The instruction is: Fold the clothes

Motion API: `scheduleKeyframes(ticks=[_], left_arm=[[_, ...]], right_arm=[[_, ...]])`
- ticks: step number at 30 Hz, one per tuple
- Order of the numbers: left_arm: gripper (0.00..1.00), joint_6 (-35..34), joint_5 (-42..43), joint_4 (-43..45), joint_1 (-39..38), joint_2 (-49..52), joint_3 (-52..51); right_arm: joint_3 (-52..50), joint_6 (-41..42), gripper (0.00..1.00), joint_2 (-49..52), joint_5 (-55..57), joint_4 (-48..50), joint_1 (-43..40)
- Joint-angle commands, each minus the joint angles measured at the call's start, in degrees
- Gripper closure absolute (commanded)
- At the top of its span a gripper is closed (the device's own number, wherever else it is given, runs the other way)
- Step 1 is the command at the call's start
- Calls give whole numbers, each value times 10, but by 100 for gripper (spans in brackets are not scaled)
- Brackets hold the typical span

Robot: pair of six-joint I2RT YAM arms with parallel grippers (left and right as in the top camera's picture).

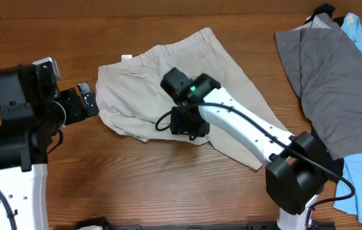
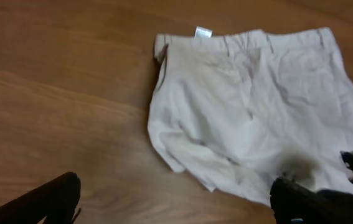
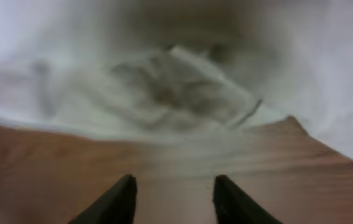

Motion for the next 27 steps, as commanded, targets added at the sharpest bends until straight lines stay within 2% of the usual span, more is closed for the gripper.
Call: scheduleKeyframes(ticks=[1, 5, 7, 9, 12, 14, 17, 20, 24, 27], left_arm=[[0, -7, -8, -14, 3, 22, 6], [0, -7, -7, -16, 3, 35, 6], [0, -7, -7, -16, 3, 38, 6], [0, -5, -7, -16, 3, 39, 6], [0, -5, -7, -16, 3, 40, 6], [0, -5, -7, -15, 3, 40, 6], [0, -5, -8, -13, 3, 40, 6], [0, -5, -8, -11, 3, 40, 6], [0, -5, -8, -7, 3, 40, 6], [0, -5, -8, -1, 3, 40, 6]], right_arm=[[-79, 150, 58, -1, 15, 52, -2], [-128, 185, 53, -1, 16, 127, -3], [-152, 208, 44, -1, 16, 163, -3], [-167, 214, 40, -1, 16, 186, -3], [-188, 213, 39, -1, 29, 222, -3], [-188, 206, 47, -1, 46, 216, -3], [-187, 179, 76, -1, 46, 191, -3], [-186, 152, 94, -9, 39, 148, -3], [-186, 123, 95, -50, 1, 89, -3], [-186, 81, 91, -84, -72, 64, -3]])
